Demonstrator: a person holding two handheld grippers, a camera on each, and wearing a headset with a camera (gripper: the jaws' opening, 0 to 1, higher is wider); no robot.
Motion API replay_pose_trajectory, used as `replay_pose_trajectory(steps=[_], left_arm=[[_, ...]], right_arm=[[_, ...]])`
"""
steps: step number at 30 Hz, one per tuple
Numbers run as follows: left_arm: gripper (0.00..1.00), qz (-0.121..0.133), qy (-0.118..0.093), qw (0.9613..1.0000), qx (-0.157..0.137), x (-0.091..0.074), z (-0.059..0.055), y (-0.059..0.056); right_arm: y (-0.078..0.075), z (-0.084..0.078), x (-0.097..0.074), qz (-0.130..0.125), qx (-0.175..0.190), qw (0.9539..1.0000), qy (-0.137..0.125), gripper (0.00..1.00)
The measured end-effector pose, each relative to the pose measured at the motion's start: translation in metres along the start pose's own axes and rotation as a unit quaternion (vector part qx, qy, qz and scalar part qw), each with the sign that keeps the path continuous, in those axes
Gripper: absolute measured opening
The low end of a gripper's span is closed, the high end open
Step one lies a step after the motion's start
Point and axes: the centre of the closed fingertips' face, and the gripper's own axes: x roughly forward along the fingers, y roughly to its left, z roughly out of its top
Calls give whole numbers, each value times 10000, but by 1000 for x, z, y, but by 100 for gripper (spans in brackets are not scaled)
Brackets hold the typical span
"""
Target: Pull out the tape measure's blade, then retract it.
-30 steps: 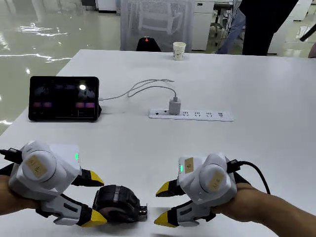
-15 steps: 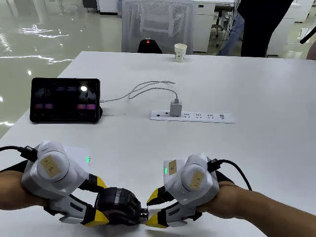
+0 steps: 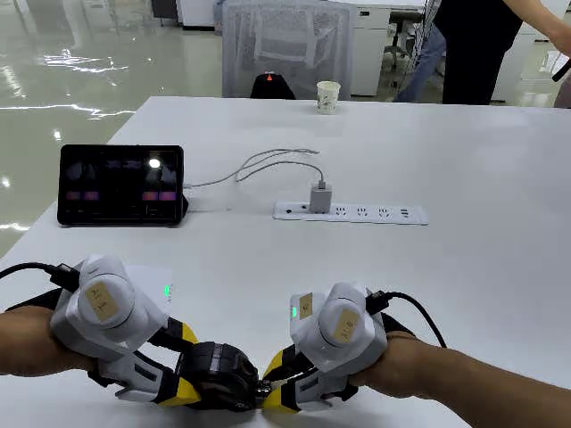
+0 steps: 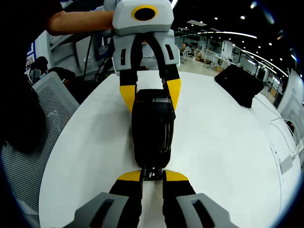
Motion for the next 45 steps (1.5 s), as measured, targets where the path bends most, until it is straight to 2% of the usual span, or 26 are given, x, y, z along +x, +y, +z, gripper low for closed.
replay_pose_trajectory(steps=[11, 25, 45], left_arm=[[24, -51, -58, 10000, -34, 0, 0, 0], [24, -91, -40, 9999, -43, 0, -1, 0], [24, -83, -35, 9999, -96, 0, -1, 0]], right_arm=[[0, 0, 1, -16, -20, 10000, -62, 10], [1, 0, 1, 5, -24, 10000, -20, 9], [1, -13, -11, -6, -65, 10000, 67, 9]])
